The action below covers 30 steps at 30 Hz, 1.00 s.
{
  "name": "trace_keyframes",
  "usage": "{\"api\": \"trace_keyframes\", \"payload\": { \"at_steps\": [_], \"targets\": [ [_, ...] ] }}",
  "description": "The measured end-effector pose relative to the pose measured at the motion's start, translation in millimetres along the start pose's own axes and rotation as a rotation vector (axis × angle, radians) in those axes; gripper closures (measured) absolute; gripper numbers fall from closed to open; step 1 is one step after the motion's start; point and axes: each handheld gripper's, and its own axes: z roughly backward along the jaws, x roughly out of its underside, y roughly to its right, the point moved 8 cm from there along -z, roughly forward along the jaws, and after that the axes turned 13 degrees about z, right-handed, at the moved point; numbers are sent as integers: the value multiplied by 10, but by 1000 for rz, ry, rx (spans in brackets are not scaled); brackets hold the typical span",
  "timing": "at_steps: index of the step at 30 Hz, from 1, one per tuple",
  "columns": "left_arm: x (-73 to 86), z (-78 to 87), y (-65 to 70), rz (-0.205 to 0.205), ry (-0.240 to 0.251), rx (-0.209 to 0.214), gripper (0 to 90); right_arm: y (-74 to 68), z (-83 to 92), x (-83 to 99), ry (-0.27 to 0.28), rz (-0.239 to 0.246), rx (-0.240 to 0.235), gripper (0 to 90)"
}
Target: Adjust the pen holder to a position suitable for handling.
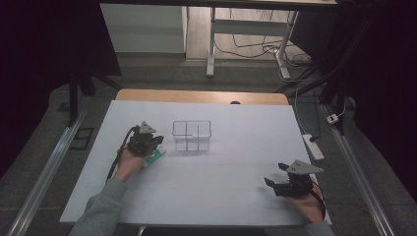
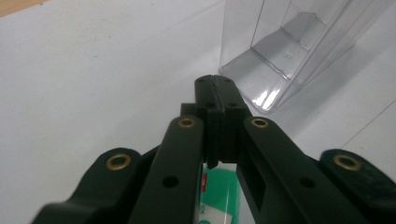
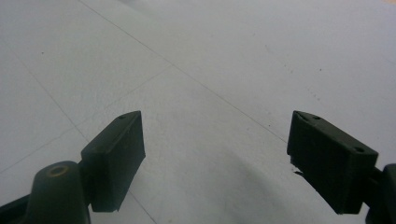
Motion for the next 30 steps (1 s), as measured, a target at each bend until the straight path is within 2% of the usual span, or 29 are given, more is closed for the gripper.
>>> {"api": "trace_keyframes", "payload": {
  "at_steps": [13, 21, 30],
  "targets": [
    [-126, -180, 148, -4, -16, 27, 889, 2, 12, -2, 2, -6, -2, 185],
    [-137, -232, 174, -9, -26, 24, 889, 0, 1, 1, 0, -2, -1, 186],
    [-153, -266, 164, 10, -33, 20, 889, 6, 4, 2, -2, -6, 5, 185]
  ]
}}
